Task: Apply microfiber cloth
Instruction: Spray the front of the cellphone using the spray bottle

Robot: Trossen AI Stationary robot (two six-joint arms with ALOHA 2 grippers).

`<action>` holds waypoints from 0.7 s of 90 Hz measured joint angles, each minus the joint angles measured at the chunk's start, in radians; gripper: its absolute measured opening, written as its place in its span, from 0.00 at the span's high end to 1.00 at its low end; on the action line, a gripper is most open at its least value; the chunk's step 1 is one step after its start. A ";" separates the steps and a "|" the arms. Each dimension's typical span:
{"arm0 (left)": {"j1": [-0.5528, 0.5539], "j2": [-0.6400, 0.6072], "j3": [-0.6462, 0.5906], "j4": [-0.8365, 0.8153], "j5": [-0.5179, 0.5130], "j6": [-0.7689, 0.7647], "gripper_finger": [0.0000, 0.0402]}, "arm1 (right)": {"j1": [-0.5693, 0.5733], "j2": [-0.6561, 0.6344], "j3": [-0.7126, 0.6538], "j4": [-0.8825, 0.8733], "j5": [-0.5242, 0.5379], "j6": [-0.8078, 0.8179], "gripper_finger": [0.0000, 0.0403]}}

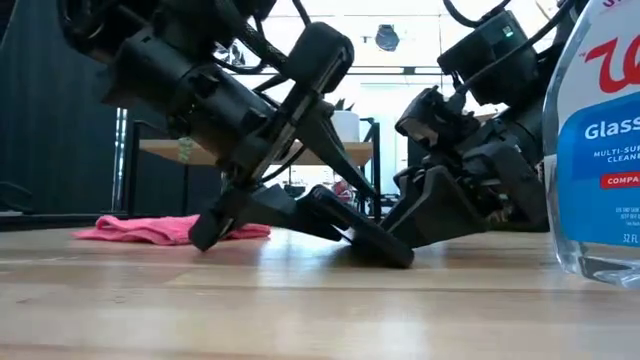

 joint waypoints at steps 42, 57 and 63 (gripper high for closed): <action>0.000 -0.002 0.002 0.020 -0.022 0.136 0.96 | -0.006 -0.046 -0.003 -0.051 0.002 -0.007 0.64; 0.001 -0.009 0.000 0.050 -0.034 0.244 0.96 | -0.027 -0.187 -0.002 -0.260 0.033 -0.047 0.63; 0.001 -0.021 0.000 0.052 -0.032 0.290 0.97 | -0.036 -0.270 -0.002 -0.375 0.069 -0.057 0.61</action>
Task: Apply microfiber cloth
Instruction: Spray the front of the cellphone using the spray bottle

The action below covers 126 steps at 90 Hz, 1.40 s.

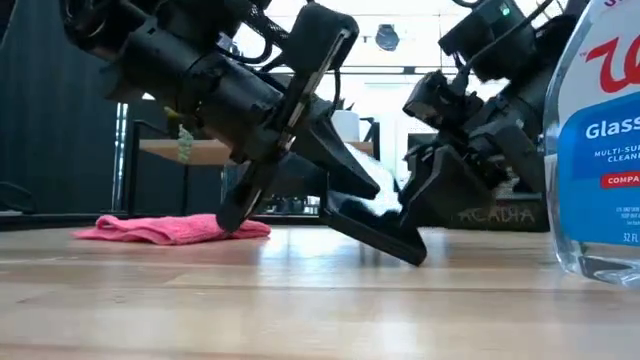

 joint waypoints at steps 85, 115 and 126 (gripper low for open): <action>0.058 -0.169 -0.004 -0.118 -0.010 0.293 0.97 | 0.110 -1.029 0.001 -1.078 -0.210 0.621 0.33; 0.058 -0.171 -0.003 -0.118 -0.009 0.293 0.96 | 0.467 -0.800 -0.044 -0.962 -0.101 0.893 0.33; 0.058 -0.171 -0.002 -0.116 -0.009 0.293 0.96 | 0.540 -0.666 -0.044 -0.840 -0.042 0.937 0.33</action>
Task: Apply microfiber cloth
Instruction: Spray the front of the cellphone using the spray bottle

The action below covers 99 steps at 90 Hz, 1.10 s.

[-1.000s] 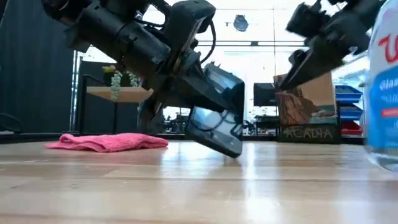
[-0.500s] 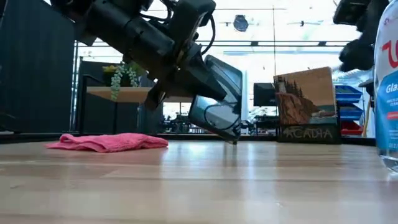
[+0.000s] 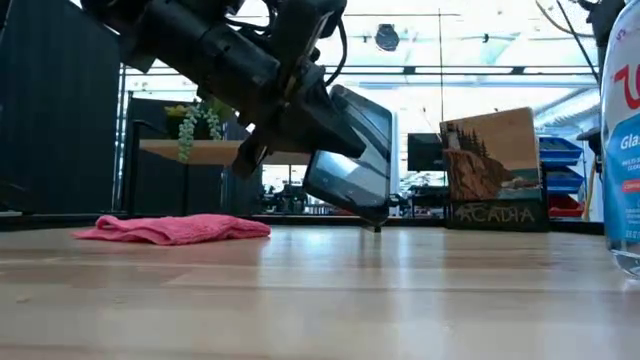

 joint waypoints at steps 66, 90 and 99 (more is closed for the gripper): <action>0.009 -0.001 0.001 0.001 0.007 0.026 0.96 | -0.051 0.013 0.000 0.133 0.155 -0.164 0.33; 0.016 -0.002 0.046 0.005 0.008 0.071 0.96 | -0.050 -0.075 0.000 0.133 0.213 -0.170 0.31; 0.022 -0.002 0.071 0.000 0.024 0.108 0.97 | -0.050 -0.075 0.000 0.131 0.243 -0.194 0.26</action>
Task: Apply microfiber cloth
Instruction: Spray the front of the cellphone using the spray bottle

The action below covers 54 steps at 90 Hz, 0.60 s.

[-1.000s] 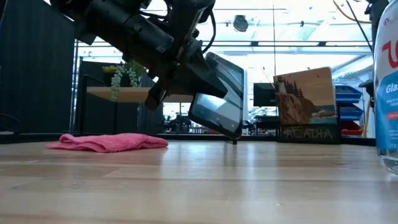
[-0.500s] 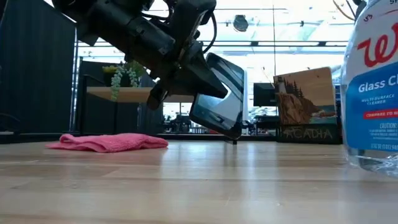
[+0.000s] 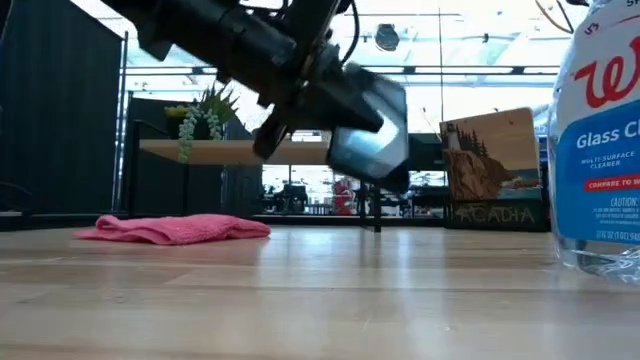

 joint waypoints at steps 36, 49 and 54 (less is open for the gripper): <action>0.031 0.000 0.086 -0.103 0.040 0.049 0.98 | 0.000 -0.019 0.060 -0.113 0.027 -0.025 0.03; 0.035 0.000 0.103 -0.110 0.040 0.072 0.98 | 0.000 -0.039 0.074 -0.097 -0.044 -0.056 0.02; 0.036 0.000 0.113 -0.109 0.040 0.078 0.98 | 0.001 -0.044 0.074 -0.074 -0.065 -0.057 0.02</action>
